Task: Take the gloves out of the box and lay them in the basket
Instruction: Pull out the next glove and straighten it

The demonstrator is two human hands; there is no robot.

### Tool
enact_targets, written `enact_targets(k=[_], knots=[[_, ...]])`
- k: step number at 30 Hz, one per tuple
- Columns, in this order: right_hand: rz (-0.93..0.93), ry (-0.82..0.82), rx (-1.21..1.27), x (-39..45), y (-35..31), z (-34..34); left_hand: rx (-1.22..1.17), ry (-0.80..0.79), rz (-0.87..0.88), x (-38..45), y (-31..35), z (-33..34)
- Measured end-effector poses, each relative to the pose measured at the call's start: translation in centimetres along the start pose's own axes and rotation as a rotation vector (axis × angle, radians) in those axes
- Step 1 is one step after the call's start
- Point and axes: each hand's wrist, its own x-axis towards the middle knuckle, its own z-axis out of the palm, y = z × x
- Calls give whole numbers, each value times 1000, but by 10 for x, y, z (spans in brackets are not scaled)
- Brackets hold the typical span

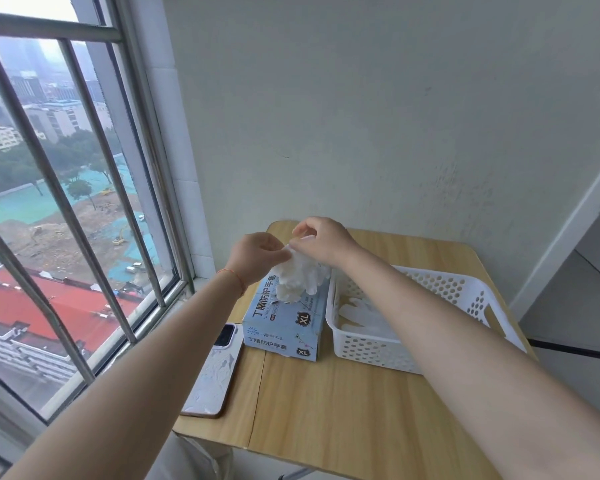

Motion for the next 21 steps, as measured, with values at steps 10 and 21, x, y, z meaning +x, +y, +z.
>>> enact_targets(k=[10,21], knots=[[-41,150,-32,15,-13,6,-66,44,-84,1,-9,7],[-9,466,409,12,-31,-32,3,-65,-242,-3,-18,4]])
